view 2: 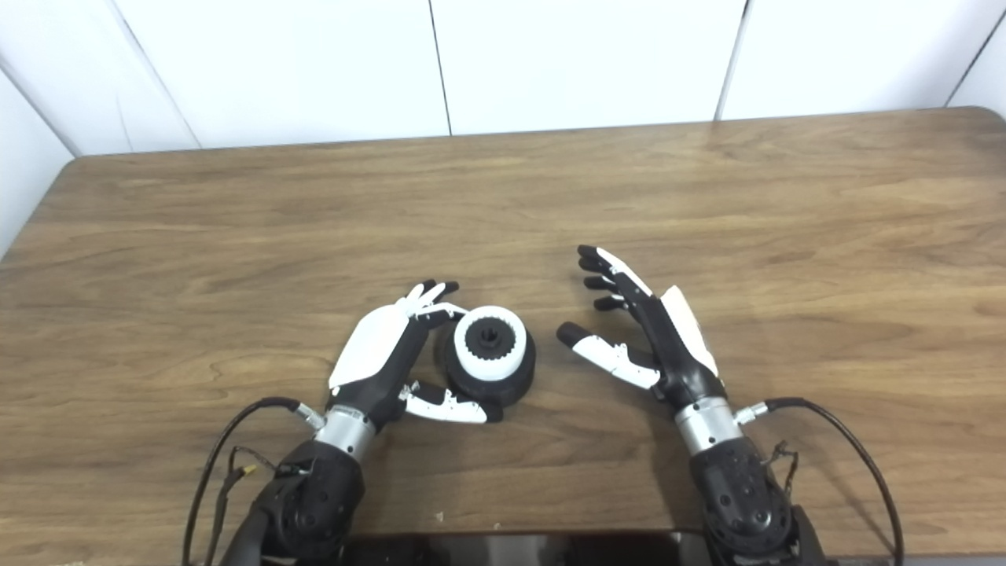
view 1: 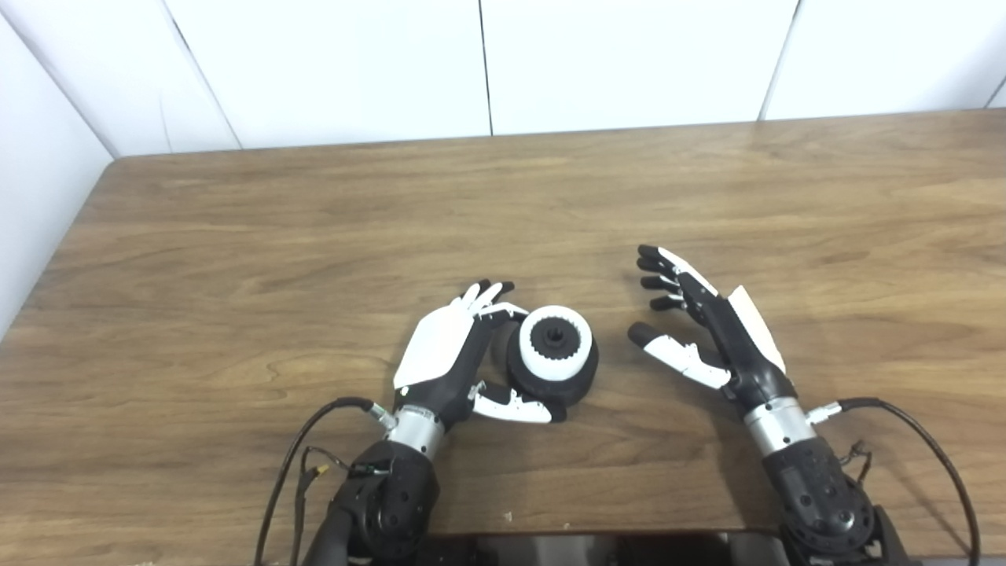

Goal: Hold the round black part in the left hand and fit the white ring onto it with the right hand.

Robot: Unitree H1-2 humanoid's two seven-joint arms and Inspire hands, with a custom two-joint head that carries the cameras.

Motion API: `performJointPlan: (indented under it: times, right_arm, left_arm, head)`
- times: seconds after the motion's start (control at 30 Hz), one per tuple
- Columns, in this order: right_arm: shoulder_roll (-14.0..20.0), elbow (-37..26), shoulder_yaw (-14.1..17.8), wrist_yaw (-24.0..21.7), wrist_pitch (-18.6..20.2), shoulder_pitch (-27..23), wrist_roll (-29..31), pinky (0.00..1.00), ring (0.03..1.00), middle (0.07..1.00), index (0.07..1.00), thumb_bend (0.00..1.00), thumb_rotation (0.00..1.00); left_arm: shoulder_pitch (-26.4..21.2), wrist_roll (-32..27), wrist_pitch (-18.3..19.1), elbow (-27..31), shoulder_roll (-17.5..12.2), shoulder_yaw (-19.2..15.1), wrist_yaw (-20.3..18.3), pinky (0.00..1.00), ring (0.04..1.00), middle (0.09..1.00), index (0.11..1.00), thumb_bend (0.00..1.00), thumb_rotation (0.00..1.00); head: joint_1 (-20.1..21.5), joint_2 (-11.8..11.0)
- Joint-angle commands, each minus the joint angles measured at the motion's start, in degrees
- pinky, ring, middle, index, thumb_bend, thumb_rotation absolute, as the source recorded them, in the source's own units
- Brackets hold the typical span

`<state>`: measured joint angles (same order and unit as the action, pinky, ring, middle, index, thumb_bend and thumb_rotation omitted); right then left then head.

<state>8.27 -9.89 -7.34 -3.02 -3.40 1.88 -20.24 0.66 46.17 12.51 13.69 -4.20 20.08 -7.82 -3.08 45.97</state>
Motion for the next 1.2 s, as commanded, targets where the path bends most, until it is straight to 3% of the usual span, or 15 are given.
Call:
performJointPlan:
  times: [0.0, 1.17]
  right_arm:
    - [-0.5, 0.1, -0.1, 0.9, -2.4, -0.3, 0.6, 0.72, 0.819, 0.861, 0.873, 0.7, 0.75]
    - [-0.3, -0.5, 0.0, 0.9, -1.8, -0.8, 0.8, 0.71, 0.814, 0.858, 0.859, 0.72, 0.71]
  left_arm:
    - [-1.2, -0.2, -0.1, 0.7, -0.1, -0.1, 0.0, 0.96, 0.999, 0.952, 0.596, 0.89, 0.32]
    - [-1.4, -0.3, -0.2, 0.8, -0.4, -0.3, -0.5, 0.96, 1.0, 0.954, 0.609, 0.89, 0.33]
  head:
    - [-0.1, 0.0]
    - [0.1, 0.4]
